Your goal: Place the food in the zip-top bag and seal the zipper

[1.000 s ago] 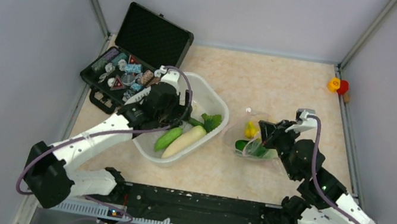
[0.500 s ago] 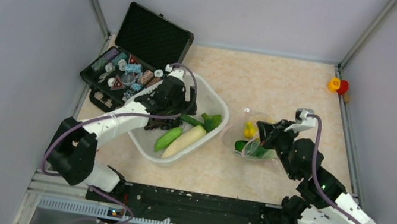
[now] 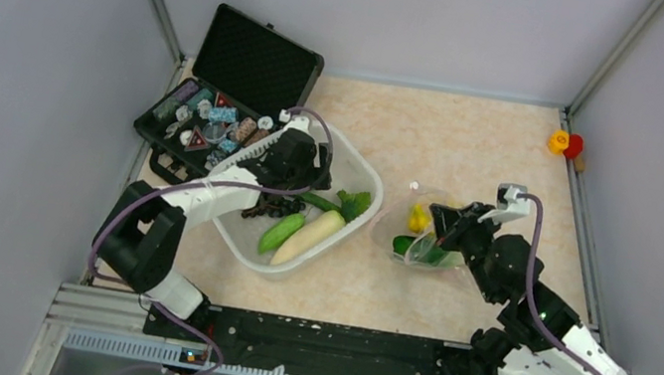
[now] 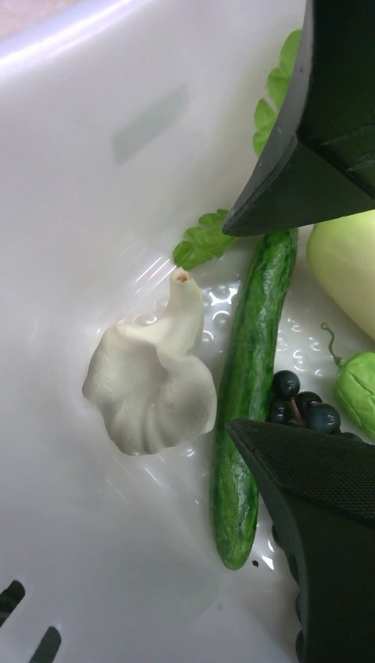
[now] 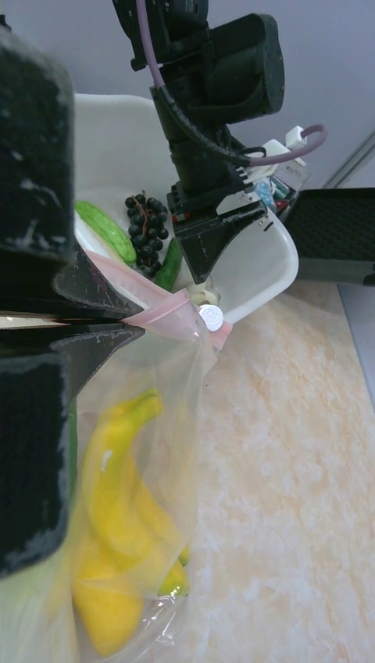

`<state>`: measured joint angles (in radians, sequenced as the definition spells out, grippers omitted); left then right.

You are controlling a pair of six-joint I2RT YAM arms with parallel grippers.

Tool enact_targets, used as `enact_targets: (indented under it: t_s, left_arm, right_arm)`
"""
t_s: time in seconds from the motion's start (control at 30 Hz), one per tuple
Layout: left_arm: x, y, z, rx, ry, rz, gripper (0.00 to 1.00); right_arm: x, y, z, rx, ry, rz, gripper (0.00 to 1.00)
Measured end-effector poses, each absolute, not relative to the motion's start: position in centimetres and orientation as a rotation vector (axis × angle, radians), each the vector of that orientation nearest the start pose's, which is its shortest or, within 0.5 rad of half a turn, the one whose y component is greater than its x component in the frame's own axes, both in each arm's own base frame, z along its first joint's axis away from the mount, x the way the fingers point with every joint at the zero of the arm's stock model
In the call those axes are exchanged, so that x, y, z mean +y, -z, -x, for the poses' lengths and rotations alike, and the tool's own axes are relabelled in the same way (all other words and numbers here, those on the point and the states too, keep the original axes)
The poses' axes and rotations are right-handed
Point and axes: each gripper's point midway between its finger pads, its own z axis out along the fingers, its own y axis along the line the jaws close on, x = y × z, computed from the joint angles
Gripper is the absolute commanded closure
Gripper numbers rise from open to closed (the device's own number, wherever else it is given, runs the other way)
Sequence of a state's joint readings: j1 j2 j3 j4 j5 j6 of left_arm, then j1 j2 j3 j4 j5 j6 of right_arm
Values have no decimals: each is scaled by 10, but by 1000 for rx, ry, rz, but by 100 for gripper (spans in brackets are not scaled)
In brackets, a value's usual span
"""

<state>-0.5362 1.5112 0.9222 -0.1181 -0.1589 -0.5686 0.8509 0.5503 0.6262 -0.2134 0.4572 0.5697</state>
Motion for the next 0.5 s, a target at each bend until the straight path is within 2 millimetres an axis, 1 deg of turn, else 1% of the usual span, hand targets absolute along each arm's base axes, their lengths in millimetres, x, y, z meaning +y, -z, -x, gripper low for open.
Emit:
enact_targets:
  t_s: [0.13, 0.2, 0.3, 0.37, 0.4, 0.5]
  left_arm:
    - [-203, -90, -360, 2304, 371, 134, 17]
    - [-203, -84, -362, 2310, 359, 135, 20]
    - [-201, -76, -364, 2319, 339, 137, 22]
    - [-200, -71, -365, 2323, 328, 135, 27]
    - [-200, -69, -366, 2325, 320, 131, 32]
    - [-199, -65, -368, 2327, 305, 112, 41]
  right_arm:
    - [164, -263, -220, 1733, -671, -106, 100]
    - [164, -263, -220, 1734, -672, -107, 100]
    - [165, -263, -219, 1733, -678, -102, 100]
    - [167, -261, -218, 1737, -685, -91, 100]
    - [168, -260, -218, 1741, -690, -83, 100]
    - [171, -260, -216, 1744, -704, -70, 100]
